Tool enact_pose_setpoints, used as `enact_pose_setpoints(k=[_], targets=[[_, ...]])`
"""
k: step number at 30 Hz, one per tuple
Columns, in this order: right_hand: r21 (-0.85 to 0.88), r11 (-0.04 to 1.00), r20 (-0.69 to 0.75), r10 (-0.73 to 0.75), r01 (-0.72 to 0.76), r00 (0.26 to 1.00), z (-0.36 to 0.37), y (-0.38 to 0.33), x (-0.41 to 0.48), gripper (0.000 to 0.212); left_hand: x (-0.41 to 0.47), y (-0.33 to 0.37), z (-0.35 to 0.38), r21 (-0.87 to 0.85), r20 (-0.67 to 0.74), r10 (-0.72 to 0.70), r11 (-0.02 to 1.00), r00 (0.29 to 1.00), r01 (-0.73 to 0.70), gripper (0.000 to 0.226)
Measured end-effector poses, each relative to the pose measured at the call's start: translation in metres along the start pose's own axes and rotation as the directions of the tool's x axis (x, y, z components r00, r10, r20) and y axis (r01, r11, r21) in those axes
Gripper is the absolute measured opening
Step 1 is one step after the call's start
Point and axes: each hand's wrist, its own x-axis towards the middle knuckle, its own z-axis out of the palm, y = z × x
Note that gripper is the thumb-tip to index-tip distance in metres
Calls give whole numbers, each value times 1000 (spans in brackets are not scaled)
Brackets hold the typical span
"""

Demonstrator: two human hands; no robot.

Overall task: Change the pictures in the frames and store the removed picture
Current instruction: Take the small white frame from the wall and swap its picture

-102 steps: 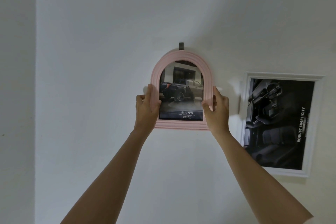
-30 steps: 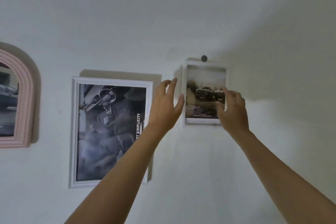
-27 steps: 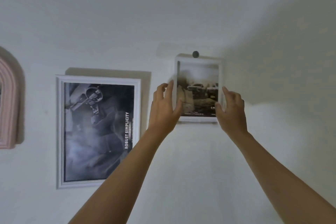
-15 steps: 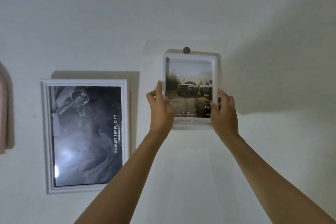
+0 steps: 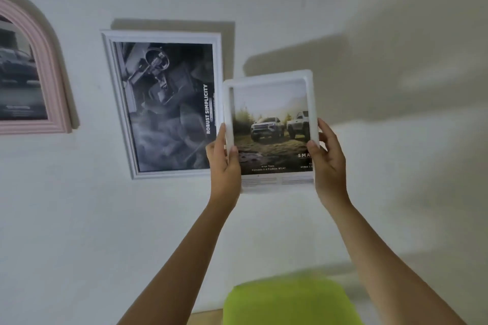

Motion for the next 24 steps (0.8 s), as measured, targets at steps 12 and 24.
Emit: enact_pose_setpoints(k=[12,24], targets=[[-345,939,61,7,15,998,57,-5,-283,43,-182,-14,-123,169,188,-312,944,931,282,60],[-565,817,261,47,113,964,92,-27,-430,41,-282,-47,-207,46,109,-544,839,832,543,71]])
